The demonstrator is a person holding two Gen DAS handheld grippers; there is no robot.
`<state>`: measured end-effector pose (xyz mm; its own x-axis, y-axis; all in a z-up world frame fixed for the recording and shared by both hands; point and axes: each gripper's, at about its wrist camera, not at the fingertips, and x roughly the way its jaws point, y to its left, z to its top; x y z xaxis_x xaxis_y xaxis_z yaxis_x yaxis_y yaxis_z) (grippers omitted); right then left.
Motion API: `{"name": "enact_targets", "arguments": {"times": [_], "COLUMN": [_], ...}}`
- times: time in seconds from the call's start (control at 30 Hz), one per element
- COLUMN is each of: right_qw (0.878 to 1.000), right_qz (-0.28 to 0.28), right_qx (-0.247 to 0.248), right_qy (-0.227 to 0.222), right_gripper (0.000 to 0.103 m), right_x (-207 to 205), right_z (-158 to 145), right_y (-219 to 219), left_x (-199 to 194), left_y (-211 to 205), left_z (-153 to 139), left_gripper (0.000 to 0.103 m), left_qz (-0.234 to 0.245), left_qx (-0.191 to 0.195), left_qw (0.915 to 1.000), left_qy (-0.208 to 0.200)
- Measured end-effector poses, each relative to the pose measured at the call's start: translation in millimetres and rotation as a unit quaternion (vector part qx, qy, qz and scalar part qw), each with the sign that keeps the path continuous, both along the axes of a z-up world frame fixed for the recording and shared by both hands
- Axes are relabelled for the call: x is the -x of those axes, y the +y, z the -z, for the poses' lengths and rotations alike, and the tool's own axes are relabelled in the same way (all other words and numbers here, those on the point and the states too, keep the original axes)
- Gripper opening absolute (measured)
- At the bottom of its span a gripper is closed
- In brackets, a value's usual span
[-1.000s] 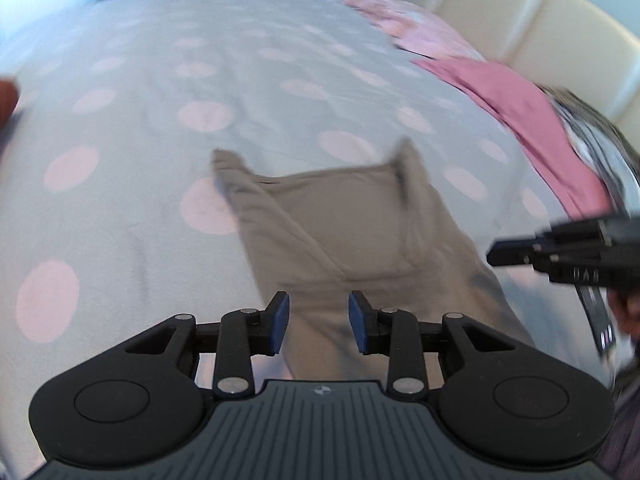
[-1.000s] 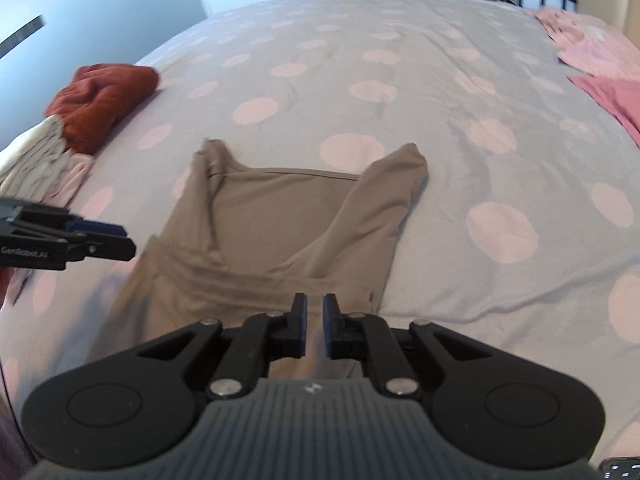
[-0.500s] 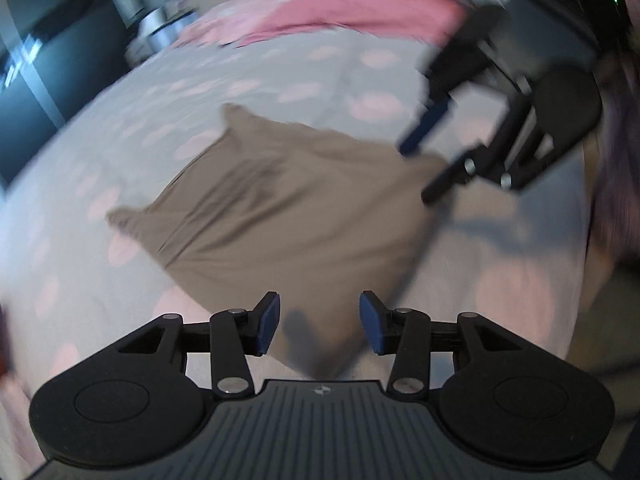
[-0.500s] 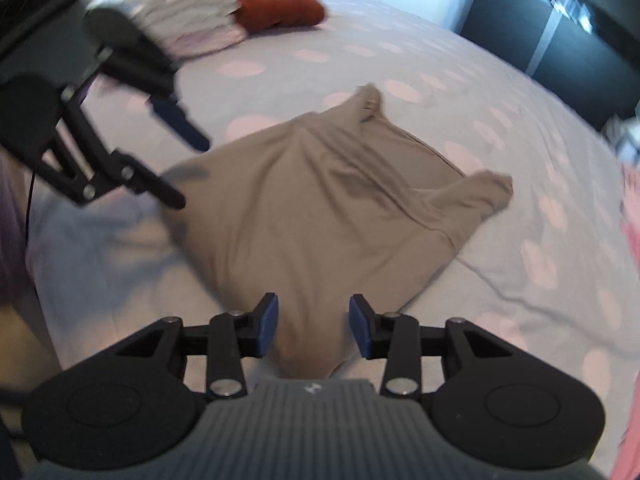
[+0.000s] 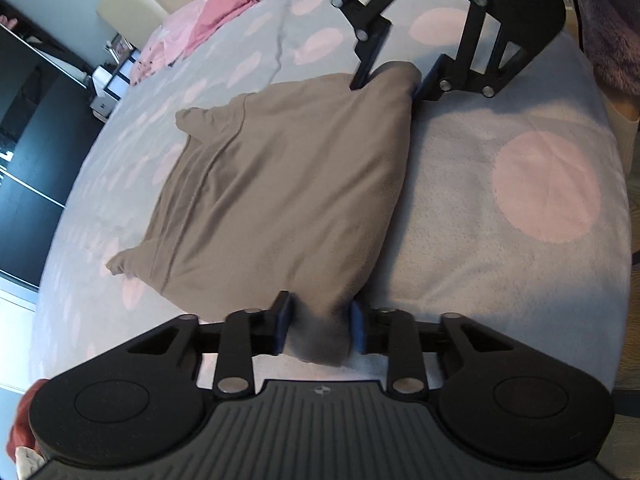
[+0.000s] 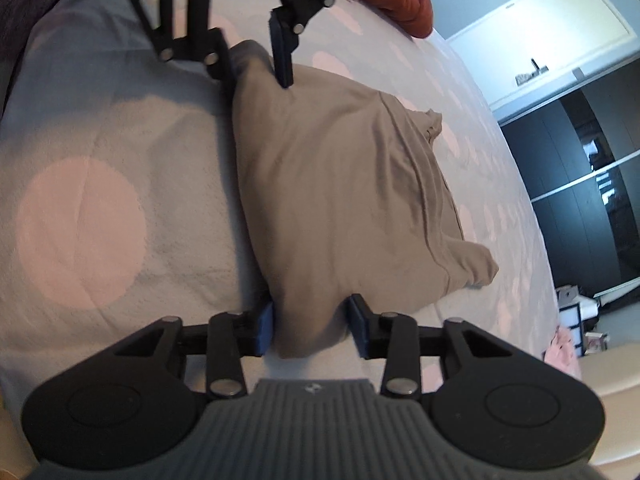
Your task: Fold clothes
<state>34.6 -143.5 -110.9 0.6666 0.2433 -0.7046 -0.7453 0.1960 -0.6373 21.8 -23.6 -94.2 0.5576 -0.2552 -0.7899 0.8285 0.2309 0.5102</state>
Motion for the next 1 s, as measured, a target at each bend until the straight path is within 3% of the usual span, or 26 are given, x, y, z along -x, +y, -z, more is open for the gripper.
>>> {"name": "enact_targets", "arguments": {"times": [0.13,0.3,0.5,0.63,0.73,0.87,1.0], "right_qw": [1.000,0.999,0.993,0.986,0.986,0.986,0.981], "right_qz": [0.002,0.027,0.031,0.031,0.029,0.030,0.045], "right_qx": [0.008,-0.021,-0.035,-0.048,-0.043,-0.041,-0.059], "right_qy": [0.003,0.037,0.111,0.158,0.160,0.159,0.180], "right_gripper": [0.020,0.016,0.016,0.016,0.016,0.018,0.025], "right_x": [2,1,33,70,92,102,99], "right_z": [-4,-35,-64,-63,-51,-33,-32], "right_y": [0,-4,-15,-22,-21,-20,-26], "left_x": [2,5,48,85,104,106,102], "left_y": [0,6,15,18,15,15,22], "left_z": [-9,-38,-59,-52,-34,-18,-21], "left_gripper": [0.012,0.010,0.010,0.010,0.010,0.015,0.020], "left_qz": [0.007,-0.007,0.014,0.028,0.033,0.028,0.009], "left_qx": [-0.010,0.014,0.024,0.018,0.003,-0.005,0.006], "left_qw": [0.9999,0.9991,0.9955,0.9934,0.9940,0.9939,0.9921], "left_qy": [0.008,0.040,0.090,0.109,0.104,0.106,0.125]}}
